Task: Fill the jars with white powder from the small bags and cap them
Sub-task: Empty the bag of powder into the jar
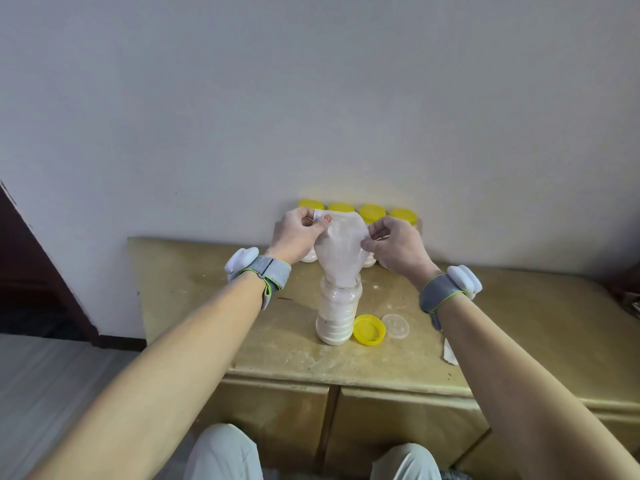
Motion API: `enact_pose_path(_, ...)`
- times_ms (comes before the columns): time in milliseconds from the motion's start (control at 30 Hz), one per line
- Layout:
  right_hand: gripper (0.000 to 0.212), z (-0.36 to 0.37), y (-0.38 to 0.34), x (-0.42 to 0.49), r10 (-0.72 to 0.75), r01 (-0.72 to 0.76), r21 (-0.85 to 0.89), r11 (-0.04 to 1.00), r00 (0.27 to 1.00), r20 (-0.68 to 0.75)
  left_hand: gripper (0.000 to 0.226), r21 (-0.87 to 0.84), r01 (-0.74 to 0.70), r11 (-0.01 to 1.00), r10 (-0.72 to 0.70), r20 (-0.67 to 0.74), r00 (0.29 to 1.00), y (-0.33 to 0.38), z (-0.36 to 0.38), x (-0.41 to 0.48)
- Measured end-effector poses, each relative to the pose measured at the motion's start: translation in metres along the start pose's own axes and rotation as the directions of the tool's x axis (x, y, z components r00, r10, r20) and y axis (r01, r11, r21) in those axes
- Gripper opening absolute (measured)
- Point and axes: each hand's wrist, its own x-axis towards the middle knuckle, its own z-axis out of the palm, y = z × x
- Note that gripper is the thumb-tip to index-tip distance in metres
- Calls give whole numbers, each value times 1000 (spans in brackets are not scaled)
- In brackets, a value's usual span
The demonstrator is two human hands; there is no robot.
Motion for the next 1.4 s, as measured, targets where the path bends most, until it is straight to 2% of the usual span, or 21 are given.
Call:
enact_pose_path(67,14,-1,1,2,-6,7,40,999,1000,-26,29,2,3,1000,-3,-11,1000,-2,-2,2)
enact_pose_path(133,16,-1,2,1,4,-5,49,999,1000,8,27,-7,8,1000,-8,-5,1000,-6,-2,3)
enact_pose_path(200,5,0,3,1,-4,5,-10,1000,999,31,26,-24,4,1000,-4,18,1000,-7,0,5)
enact_pose_path(333,29,-2,1,-1,5,-6,-21,1000,998,-63,22,-39,-5,999,5,21,1000,-5,1,4)
enact_pose_path(400,25,-3,0,-2,-18,18,-39,999,1000,-3,21,-45,-8,999,9,23,1000,-3,2,3)
enact_pose_path(467,10,-3,-1,-3,-52,54,-41,998,997,51,23,-45,-19,999,19,16,1000,-2,4,2)
enact_pose_path(500,6,-5,-1,-3,-67,68,-28,997,997,29,24,-43,-25,999,25,0,1000,-1,5,3)
enact_pose_path(633,11,-13,0,1,-22,31,44,999,982,-189,28,-74,18,997,-23,-68,997,-2,-2,6)
enact_pose_path(733,25,-14,4,4,-5,15,43,999,976,-216,40,-134,51,990,-50,7,999,-2,-3,8)
enact_pose_path(800,20,-10,3,5,-10,19,52,998,985,-172,49,-170,103,980,-73,178,981,3,0,4)
enact_pose_path(867,7,-5,2,7,-25,31,50,998,993,-118,44,-126,127,984,-87,279,956,4,5,-1)
enact_pose_path(900,2,-4,2,7,-36,41,46,998,994,-107,36,-88,104,991,-78,264,961,4,7,-1)
enact_pose_path(933,7,-4,3,8,-47,52,43,998,993,-105,29,-50,78,996,-65,225,972,5,8,-2)
enact_pose_path(1033,26,-5,4,5,-35,40,84,996,998,-58,40,35,80,996,-83,128,988,2,9,0)
enact_pose_path(1133,38,-4,3,3,-8,4,127,992,999,35,27,-13,78,997,-74,192,979,2,12,1)
enact_pose_path(1200,34,-5,4,2,-34,18,158,987,994,101,22,-27,60,998,-54,195,979,2,14,1)
enact_pose_path(1300,22,-7,4,-3,-72,26,259,966,983,171,34,-45,62,997,-55,140,989,3,14,1)
enact_pose_path(1400,19,-6,6,-5,-82,30,262,965,979,188,33,-88,59,994,-37,241,970,1,15,2)
